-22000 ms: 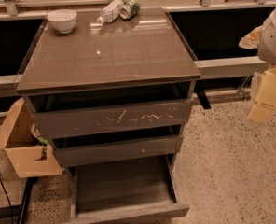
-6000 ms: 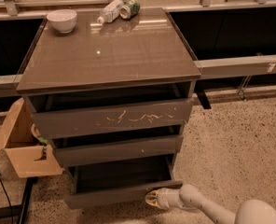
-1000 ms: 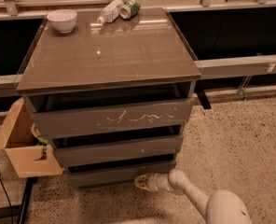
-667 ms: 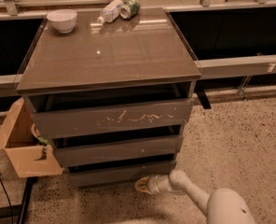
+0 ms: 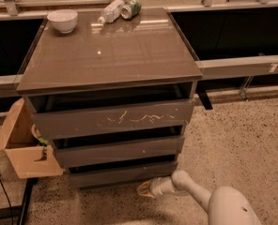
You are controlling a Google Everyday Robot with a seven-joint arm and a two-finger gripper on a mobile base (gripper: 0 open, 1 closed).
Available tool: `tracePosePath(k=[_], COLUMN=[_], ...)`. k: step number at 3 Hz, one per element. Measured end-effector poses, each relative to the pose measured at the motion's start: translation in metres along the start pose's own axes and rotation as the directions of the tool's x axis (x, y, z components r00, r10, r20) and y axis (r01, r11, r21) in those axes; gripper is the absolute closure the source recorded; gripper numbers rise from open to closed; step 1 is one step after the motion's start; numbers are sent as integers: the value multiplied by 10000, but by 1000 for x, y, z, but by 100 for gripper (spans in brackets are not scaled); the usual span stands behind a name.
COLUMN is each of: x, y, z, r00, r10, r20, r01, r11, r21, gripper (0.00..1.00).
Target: Close bottom drawer
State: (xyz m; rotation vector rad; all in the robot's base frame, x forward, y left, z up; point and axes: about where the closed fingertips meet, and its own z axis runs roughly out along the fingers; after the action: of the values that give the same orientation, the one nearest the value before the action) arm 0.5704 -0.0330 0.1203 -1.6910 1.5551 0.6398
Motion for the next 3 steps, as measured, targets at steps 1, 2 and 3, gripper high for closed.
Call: tracePosePath(k=[1, 2, 3], x=[0, 0, 0], y=[0, 0, 0], z=[0, 0, 0], r00=[10000, 10000, 10000], r10=[0, 0, 0], r20=[1, 1, 1], r01=[0, 0, 0], r11=[10000, 10000, 10000], r21=[-1, -1, -2], gripper=[60, 38, 14])
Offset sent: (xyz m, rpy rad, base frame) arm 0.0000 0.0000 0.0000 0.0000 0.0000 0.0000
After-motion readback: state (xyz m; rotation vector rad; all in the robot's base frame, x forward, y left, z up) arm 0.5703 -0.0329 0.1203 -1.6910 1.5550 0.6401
